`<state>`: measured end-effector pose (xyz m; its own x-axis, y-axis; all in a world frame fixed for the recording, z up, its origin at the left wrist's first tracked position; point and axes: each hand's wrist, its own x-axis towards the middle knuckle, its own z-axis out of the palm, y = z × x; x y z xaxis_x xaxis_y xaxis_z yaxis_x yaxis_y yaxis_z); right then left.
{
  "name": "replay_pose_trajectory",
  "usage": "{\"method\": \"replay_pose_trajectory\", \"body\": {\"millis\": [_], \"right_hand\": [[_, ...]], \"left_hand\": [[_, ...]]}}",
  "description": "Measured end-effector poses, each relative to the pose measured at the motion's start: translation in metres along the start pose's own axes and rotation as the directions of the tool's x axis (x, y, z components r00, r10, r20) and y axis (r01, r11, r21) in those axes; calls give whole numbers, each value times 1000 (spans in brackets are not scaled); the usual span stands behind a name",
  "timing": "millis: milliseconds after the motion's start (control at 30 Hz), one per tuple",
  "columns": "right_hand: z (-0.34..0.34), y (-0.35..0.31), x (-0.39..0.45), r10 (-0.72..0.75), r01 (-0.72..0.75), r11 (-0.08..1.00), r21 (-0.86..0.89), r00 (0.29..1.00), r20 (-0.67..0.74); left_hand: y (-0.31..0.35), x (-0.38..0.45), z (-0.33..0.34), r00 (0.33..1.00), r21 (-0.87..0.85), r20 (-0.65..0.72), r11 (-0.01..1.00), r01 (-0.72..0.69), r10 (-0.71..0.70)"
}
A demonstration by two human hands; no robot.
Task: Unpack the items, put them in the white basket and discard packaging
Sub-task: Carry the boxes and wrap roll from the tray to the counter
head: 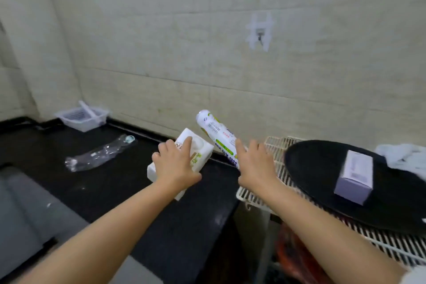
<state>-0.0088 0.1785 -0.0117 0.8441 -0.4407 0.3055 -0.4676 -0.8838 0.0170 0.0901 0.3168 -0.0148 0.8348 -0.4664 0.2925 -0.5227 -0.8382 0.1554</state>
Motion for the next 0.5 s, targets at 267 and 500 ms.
{"method": "replay_pose_trajectory", "body": {"millis": [267,500], "right_hand": [[19,-259,21,-309,296,943,153,948,72],[46,-459,15,-441,365,863,350,881,170]], "left_hand": [[-251,-45,-49,941,134,-75,932,337,-330],[-461,-102,-74,884,240,-54,853,464,-465]]}}
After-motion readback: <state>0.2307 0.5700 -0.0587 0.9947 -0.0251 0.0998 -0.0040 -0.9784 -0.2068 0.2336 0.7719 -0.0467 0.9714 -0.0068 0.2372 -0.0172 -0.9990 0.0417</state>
